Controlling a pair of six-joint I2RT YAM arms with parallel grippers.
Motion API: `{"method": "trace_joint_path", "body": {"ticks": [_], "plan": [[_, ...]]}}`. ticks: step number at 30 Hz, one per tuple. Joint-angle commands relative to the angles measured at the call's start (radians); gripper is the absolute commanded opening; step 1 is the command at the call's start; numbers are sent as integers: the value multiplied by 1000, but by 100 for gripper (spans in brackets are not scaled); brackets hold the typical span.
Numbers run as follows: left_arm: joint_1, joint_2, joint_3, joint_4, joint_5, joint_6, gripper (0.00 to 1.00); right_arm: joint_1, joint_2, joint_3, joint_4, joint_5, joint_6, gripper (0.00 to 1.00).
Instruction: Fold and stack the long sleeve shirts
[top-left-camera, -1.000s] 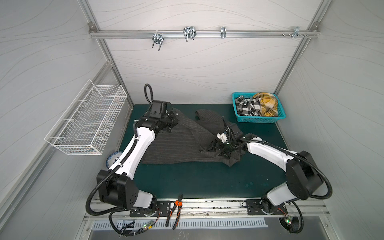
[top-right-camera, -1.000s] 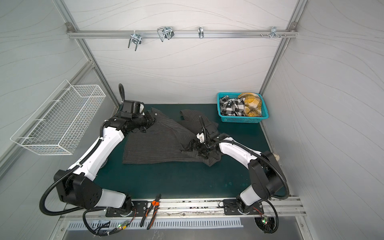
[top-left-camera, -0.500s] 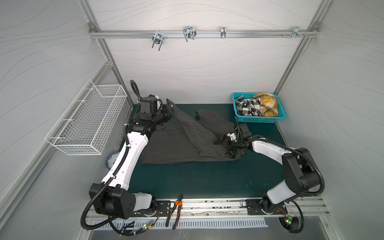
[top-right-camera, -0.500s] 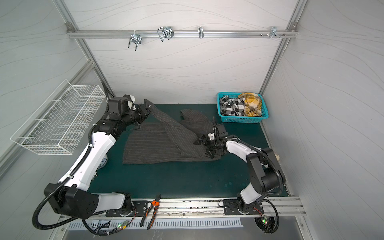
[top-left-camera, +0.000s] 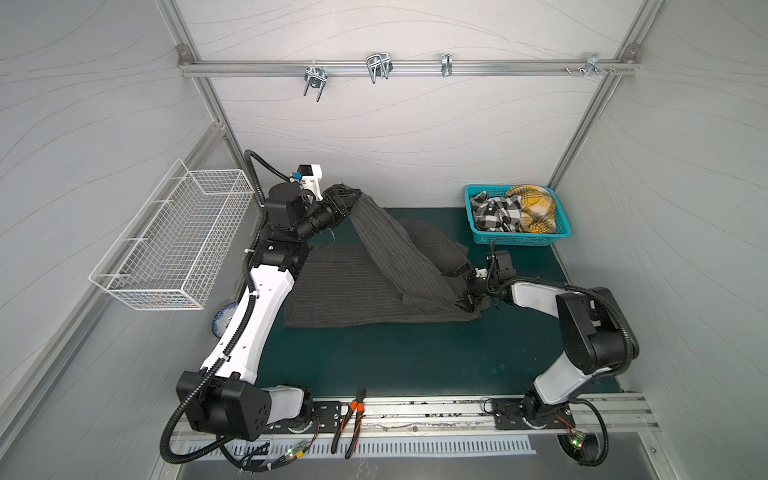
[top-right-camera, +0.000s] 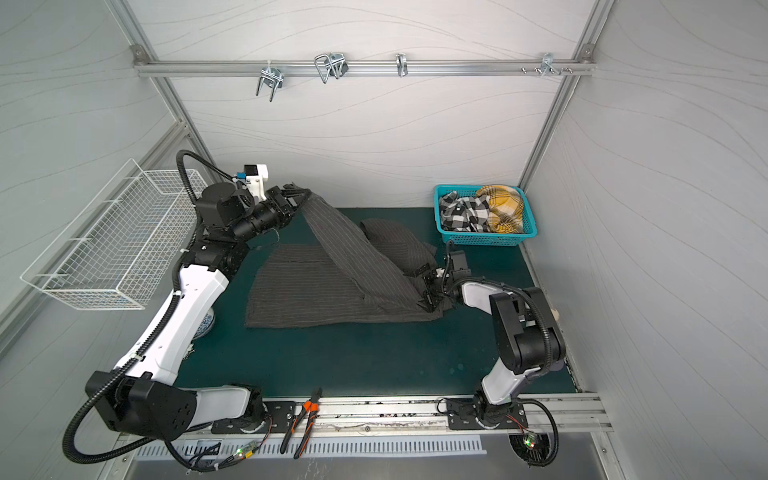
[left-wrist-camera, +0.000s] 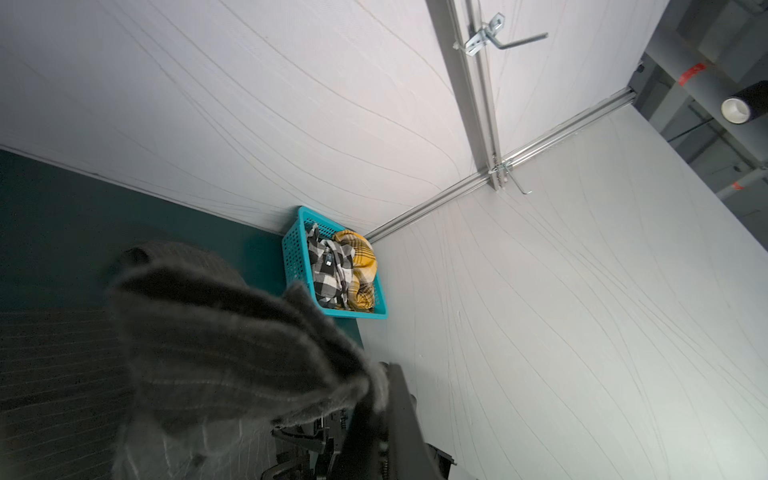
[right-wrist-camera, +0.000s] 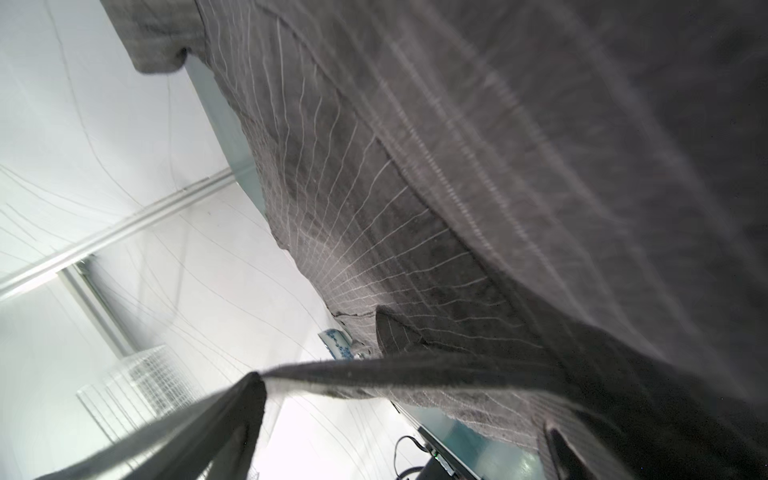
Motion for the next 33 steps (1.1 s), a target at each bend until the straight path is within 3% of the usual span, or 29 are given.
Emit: {"method": "trace_joint_path", "body": {"ticks": [1, 7, 10, 12, 15, 17, 20, 22, 25, 27, 29, 31, 33], "plan": [[5, 2, 19, 176, 83, -39, 0, -20, -27, -18, 83, 34, 98, 97], [5, 14, 17, 231, 113, -58, 0, -30, 29, -31, 171, 26, 182, 94], [5, 13, 7, 258, 125, -66, 0, -30, 63, -27, 205, 20, 208, 84], [5, 10, -3, 270, 135, -65, 0, -30, 74, -22, 205, 20, 211, 71], [6, 9, -25, 273, 145, -59, 0, -30, 86, -20, 212, 12, 218, 38], [10, 6, -53, 269, 144, -53, 0, -30, 89, -24, 210, 8, 215, 22], [30, -5, -109, 222, 140, -33, 0, -38, 83, -35, 209, 6, 208, 6], [54, -30, -158, 170, 132, -8, 0, -45, 70, -42, 202, 6, 198, 0], [101, -90, -209, -78, 2, 117, 0, -54, 36, -47, 168, 21, 166, 0], [113, -117, -223, -309, -222, 220, 0, -54, 12, -48, 164, 34, 149, 0], [126, -118, -294, -417, -425, 260, 0, -38, -7, -48, 158, 42, 133, 0], [182, -82, -371, -469, -491, 213, 0, -8, -23, -54, 146, 53, 108, 0], [257, -40, -448, -464, -441, 161, 0, 27, -32, -66, 117, 68, 72, 0]]}}
